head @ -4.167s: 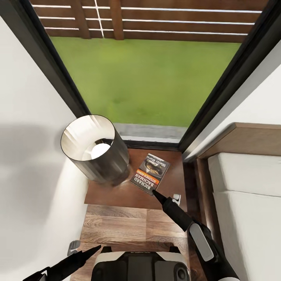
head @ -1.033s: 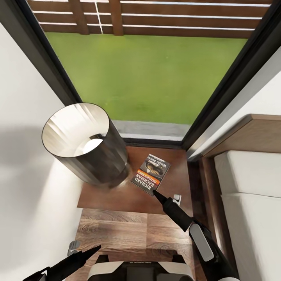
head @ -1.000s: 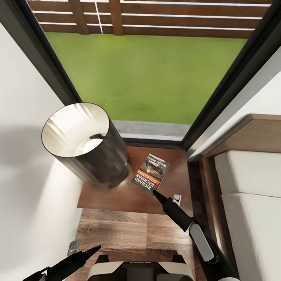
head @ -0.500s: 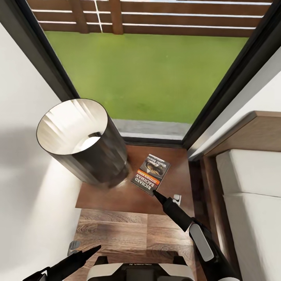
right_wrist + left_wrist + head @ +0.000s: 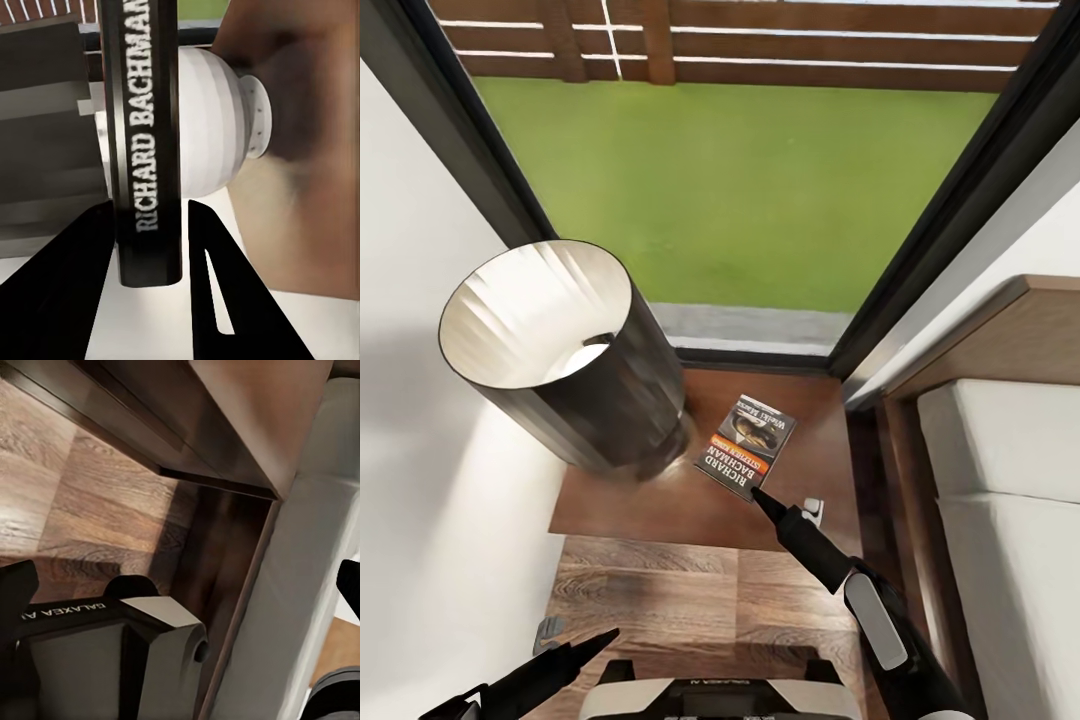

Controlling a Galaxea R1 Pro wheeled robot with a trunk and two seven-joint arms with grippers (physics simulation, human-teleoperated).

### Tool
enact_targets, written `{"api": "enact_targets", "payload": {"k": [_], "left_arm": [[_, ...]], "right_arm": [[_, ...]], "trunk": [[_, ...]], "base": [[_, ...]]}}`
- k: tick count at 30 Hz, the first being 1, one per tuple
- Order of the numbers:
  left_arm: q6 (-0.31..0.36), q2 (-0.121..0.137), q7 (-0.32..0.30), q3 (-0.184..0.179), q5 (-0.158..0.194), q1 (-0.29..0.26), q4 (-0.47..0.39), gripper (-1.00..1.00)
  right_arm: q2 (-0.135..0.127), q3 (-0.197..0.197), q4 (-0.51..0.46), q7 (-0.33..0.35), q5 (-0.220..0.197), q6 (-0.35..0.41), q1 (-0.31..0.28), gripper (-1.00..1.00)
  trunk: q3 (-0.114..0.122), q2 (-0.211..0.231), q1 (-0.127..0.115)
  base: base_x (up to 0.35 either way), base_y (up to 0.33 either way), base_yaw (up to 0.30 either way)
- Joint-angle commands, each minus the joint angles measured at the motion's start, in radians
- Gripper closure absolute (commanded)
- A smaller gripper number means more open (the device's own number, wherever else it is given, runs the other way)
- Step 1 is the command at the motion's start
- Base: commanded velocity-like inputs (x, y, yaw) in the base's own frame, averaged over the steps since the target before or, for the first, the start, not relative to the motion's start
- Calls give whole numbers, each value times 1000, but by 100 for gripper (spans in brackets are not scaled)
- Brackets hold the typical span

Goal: In the bedroom, move the book from the bed onto either nightstand, and place the two sandals side by side next to the bed.

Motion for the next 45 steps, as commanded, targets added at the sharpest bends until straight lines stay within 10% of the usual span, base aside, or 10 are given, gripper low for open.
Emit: {"api": "enact_targets", "payload": {"k": [1, 45], "left_arm": [[11, 0, -3, -3, 8, 0, 0, -100], [11, 0, -4, -3, 8, 0, 0, -100]], "right_arm": [[1, -2, 0, 1, -6, 8, 0, 100], [1, -2, 0, 1, -6, 8, 0, 100]], "trunk": [[-4, -8, 4], [-135, -302, 165]], "base": [[0, 0, 0], [0, 0, 0]]}}
